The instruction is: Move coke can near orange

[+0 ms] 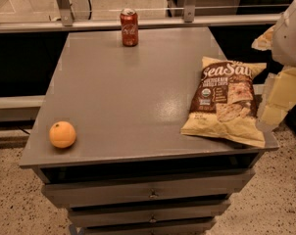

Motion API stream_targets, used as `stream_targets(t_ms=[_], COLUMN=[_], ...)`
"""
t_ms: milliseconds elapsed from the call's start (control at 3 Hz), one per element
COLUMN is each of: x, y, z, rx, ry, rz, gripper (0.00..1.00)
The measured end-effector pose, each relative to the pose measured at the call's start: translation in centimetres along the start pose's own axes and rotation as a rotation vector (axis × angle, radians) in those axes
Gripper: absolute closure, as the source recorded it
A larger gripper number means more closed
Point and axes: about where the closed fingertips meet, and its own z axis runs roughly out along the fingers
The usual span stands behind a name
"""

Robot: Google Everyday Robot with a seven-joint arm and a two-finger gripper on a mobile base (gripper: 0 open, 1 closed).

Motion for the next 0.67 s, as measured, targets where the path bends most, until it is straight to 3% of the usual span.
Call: stream_targets(t_ms=[333, 667], x=[0.0, -1.4], y=[0.0, -2.0], z=[0.0, 1.8], rx=[0.0, 0.01], ry=[0.0, -0.039], rz=[0.0, -0.003], gripper=[0.0, 0.0])
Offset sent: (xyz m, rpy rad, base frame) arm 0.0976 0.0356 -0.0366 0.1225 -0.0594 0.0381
